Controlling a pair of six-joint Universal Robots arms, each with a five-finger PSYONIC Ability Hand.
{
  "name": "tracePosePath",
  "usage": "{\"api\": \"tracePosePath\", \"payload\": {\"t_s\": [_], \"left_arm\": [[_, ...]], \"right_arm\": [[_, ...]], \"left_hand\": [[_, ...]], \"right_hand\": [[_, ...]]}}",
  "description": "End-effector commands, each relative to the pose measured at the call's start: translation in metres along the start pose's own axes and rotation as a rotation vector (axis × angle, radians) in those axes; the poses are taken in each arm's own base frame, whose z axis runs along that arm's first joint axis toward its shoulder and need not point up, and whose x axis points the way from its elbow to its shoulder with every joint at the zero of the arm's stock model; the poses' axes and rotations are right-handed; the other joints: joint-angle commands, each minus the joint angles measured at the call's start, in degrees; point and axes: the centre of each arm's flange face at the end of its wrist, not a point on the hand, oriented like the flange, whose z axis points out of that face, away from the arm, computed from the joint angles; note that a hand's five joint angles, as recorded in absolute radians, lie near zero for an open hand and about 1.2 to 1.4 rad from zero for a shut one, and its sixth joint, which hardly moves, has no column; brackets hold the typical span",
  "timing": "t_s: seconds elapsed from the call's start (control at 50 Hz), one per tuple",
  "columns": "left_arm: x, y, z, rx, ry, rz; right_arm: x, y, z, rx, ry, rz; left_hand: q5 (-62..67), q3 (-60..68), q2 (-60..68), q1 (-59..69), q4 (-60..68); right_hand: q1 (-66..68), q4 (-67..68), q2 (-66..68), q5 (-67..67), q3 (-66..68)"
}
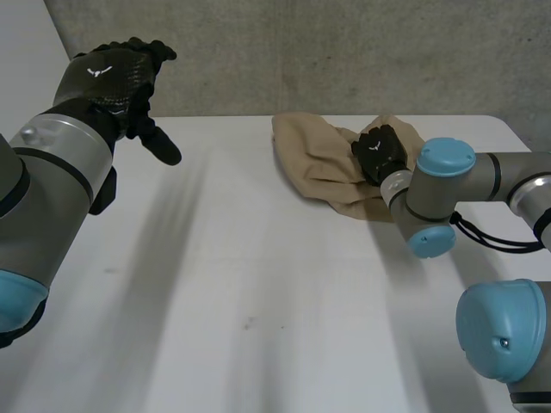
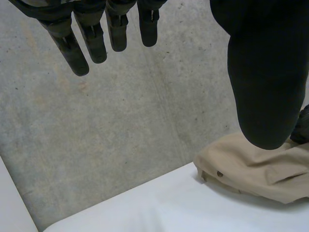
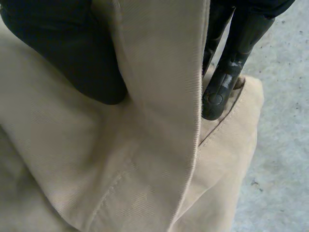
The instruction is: Fold the shorts.
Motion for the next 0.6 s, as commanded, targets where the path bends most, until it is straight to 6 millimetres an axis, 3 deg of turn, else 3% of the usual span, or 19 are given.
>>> {"api": "tracePosePath", "payload": {"t_s": [0.02, 0.08, 0.1, 0.16, 0.18, 0.28, 0.4, 0.6], "left_arm": [[-0.002, -0.003, 0.0, 0.008, -0.005, -0.001], [-0.003, -0.007, 0.0, 0.02, -0.009, -0.003], [-0.004, -0.008, -0.001, 0.023, -0.01, -0.004], [-0.004, -0.011, -0.001, 0.032, -0.012, -0.005], [-0.004, -0.012, -0.001, 0.036, -0.012, -0.006], [-0.011, -0.021, -0.003, 0.061, -0.031, -0.011], [-0.016, -0.027, -0.005, 0.08, -0.044, -0.017], [-0.016, -0.029, -0.006, 0.087, -0.044, -0.018]], "right_arm": [[0.02, -0.05, -0.029, -0.014, -0.065, 0.021], [0.012, -0.077, -0.052, 0.001, -0.128, 0.027], [-0.004, -0.098, -0.07, 0.036, -0.196, 0.03], [-0.041, -0.135, -0.104, 0.121, -0.334, 0.037], [-0.061, -0.154, -0.126, 0.167, -0.416, 0.049], [-0.102, -0.197, -0.178, 0.279, -0.599, 0.158], [-0.136, -0.225, -0.203, 0.361, -0.743, 0.354], [-0.179, -0.234, -0.203, 0.395, -0.887, 0.529]], "left_hand": [[-2.7, -2.31, -1.7, -0.89, -1.67], [-2.7, -2.31, -1.7, -0.89, -1.67], [-2.7, -2.31, -1.7, -0.89, -1.67], [-2.7, -2.31, -1.7, -0.89, -1.67], [-2.7, -2.31, -1.7, -0.89, -1.67], [-2.7, -2.31, -1.7, -0.89, -1.67], [-2.7, -2.31, -1.7, -0.89, -1.67], [-2.7, -2.31, -1.7, -0.89, -1.67]], "right_hand": [[24.46, 12.09, 12.61, 13.82, 12.55], [24.46, 12.09, 12.61, 13.82, 12.55], [24.46, 12.09, 12.61, 13.82, 12.55], [24.46, 12.09, 12.61, 13.82, 12.55], [24.46, 12.09, 12.61, 13.82, 12.55], [24.46, 12.09, 12.61, 13.82, 12.55], [24.46, 12.09, 12.61, 13.82, 12.55], [24.46, 12.09, 12.61, 13.82, 12.55]]}}
